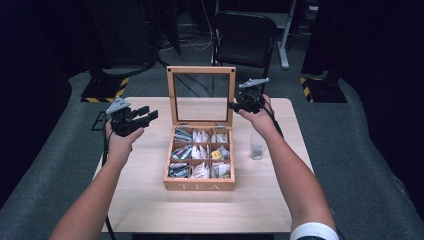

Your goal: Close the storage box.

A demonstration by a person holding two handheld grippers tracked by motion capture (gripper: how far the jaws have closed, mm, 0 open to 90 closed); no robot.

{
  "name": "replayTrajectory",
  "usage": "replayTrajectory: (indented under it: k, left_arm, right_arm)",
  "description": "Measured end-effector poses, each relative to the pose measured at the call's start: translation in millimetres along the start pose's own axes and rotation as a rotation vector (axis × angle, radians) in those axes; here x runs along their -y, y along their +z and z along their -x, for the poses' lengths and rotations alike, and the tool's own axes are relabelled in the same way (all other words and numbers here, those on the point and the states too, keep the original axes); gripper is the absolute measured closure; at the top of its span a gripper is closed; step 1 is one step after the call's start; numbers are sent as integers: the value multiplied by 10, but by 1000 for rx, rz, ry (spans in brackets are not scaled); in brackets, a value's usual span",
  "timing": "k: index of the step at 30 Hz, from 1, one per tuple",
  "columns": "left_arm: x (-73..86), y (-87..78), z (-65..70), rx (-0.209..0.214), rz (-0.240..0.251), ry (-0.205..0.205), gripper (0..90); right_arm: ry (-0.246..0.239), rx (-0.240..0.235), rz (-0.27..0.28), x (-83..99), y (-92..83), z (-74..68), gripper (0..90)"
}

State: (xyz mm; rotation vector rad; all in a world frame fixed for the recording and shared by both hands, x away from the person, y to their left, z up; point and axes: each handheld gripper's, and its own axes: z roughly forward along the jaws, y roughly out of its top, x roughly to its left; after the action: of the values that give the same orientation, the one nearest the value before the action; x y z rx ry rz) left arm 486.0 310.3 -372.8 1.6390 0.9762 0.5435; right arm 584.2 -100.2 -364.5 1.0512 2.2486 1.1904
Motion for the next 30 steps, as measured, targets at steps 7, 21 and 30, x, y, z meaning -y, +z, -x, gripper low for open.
replayTrajectory:
  k: [7,21,30]
  left_arm:
    - [-1,-23,17,-1,-5,5,513]
    - [84,-117,-38,-26,-5,-12,513]
    - [83,-171,-62,-37,9,-20,513]
  right_arm:
    - [30,-4,11,15,104,50,513]
    - [40,-13,34,9,229,35,508]
    - [52,-35,33,9,187,47,538]
